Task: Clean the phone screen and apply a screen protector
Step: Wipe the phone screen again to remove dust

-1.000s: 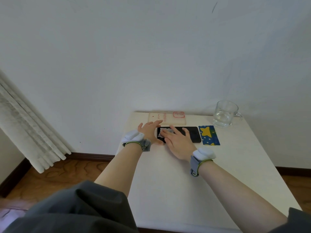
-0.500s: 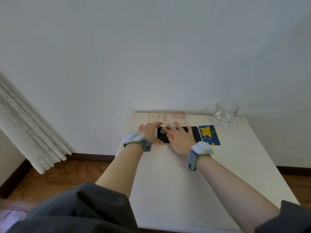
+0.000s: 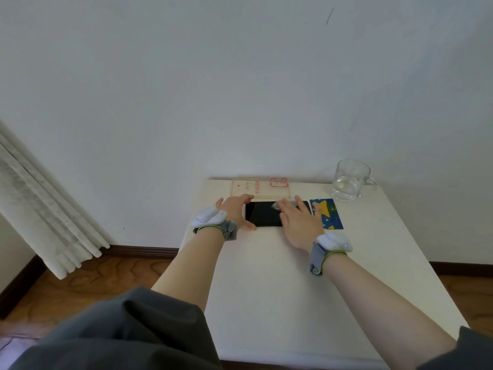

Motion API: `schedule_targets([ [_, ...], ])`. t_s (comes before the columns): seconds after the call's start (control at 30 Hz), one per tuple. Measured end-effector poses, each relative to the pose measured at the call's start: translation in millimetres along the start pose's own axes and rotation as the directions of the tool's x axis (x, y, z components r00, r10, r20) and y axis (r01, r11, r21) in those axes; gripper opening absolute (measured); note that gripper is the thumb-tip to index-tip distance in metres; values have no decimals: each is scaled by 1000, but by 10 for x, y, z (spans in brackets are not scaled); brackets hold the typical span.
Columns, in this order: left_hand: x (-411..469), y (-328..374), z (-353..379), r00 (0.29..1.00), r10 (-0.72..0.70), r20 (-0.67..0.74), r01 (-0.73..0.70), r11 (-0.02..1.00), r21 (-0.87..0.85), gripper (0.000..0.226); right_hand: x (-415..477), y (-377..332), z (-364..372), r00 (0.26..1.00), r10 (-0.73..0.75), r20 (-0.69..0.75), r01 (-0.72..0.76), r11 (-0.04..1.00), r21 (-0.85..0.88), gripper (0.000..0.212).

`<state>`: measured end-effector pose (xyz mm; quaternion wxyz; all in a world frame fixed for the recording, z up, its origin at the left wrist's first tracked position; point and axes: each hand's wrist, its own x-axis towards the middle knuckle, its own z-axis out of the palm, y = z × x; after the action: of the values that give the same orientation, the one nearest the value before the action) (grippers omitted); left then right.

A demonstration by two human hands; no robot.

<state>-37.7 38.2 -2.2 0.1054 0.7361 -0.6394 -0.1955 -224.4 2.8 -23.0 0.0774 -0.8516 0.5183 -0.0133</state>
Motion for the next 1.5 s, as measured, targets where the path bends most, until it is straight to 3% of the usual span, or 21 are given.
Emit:
schedule_targets([
  [0.13, -1, -4, 2, 1000, 0, 0, 0, 1000, 1, 83, 44, -4, -31, 999, 51, 18, -51, 999, 0, 49],
  [0.33, 23, -30, 48, 1000, -2, -19, 2, 1000, 10, 81, -4, -440, 65, 979, -201, 26, 201, 979, 32, 46],
  [0.5, 43, -36, 42, 1000, -19, -1, 19, 1000, 21, 83, 146, -171, -10, 997, -50, 57, 49, 999, 8, 49],
  [0.57, 48, -31, 27, 1000, -14, 10, 14, 999, 39, 84, 132, -253, -9, 997, -53, 51, 52, 999, 17, 49],
  [0.83, 56, -27, 17, 1000, -21, 11, 20, 997, 70, 75, -132, -491, 115, 964, -266, -4, 266, 964, 13, 47],
  [1.03, 29, -28, -9, 999, -22, 41, 20, 998, 57, 82, -80, -134, 41, 999, -46, -21, 46, 999, 17, 49],
  [1.1, 30, -19, -17, 999, -20, 43, 18, 998, 59, 83, -104, -186, 35, 998, -56, -10, 56, 998, 32, 48],
  [1.3, 0, -20, -4, 1000, -10, 2, 10, 998, 55, 77, -223, -425, 93, 962, -274, 10, 274, 961, 36, 48],
  [1.5, 10, -21, -17, 999, -16, 35, 14, 998, 64, 81, -236, -132, 58, 994, -107, -33, 108, 994, 19, 50],
])
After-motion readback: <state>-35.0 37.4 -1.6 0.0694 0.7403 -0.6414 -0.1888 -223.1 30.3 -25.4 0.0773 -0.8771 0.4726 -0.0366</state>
